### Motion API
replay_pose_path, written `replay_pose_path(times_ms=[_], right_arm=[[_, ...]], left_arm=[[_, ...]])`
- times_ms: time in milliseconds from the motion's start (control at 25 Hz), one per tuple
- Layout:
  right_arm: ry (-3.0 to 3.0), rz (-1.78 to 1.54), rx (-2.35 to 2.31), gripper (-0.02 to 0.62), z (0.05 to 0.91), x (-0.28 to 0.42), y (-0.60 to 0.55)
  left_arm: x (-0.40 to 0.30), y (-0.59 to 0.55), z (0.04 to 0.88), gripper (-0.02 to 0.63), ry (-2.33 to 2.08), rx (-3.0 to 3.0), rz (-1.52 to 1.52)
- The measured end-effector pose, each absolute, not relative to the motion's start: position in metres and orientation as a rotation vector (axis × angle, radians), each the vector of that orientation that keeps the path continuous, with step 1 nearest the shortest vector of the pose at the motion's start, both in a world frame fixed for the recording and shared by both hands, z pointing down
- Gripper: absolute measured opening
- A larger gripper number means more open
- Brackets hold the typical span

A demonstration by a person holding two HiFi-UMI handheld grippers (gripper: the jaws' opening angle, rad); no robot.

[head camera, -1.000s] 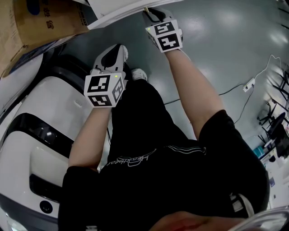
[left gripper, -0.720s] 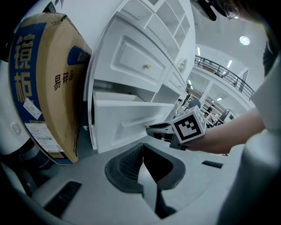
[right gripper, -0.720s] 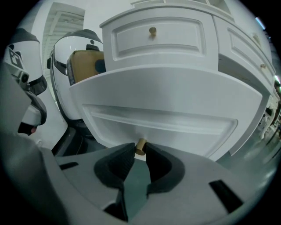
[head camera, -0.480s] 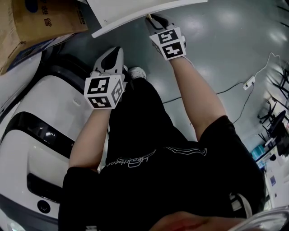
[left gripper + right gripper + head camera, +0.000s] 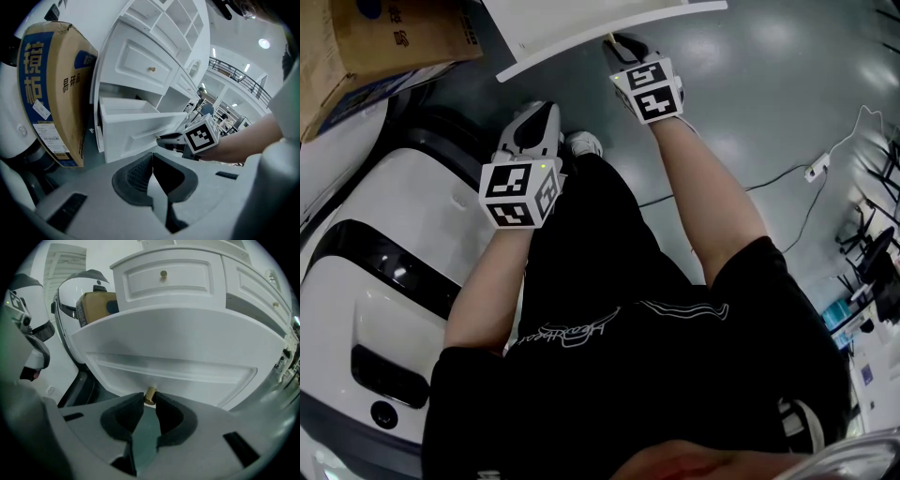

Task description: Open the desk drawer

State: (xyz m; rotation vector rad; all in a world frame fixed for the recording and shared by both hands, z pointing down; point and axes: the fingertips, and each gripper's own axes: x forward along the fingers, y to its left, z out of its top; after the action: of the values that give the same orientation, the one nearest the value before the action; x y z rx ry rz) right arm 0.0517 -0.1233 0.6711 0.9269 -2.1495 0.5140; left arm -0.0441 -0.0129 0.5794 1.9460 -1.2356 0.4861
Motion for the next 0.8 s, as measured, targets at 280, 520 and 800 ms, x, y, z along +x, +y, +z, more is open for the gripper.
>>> replay_pose_path(times_ms=[280,520,800], right_arm=[[-2.132,0.534,0.910,0.084,0.672,0.062,-0.101],[-2.105,0.548,0.908,0.084,0.674,0.070,-0.081],[-2.102,0.537,0.904,0.084,0.676,0.072,-0.076]], left_arm=[[-0.041,-0.006,0.569,0.005,-1.230,1.938,0.482],[-0.039,0.000,0.564,0.005,-1.219,1.933,0.468],[-0.033,0.004,0.562,0.005,-1.195,1.944,0.446]])
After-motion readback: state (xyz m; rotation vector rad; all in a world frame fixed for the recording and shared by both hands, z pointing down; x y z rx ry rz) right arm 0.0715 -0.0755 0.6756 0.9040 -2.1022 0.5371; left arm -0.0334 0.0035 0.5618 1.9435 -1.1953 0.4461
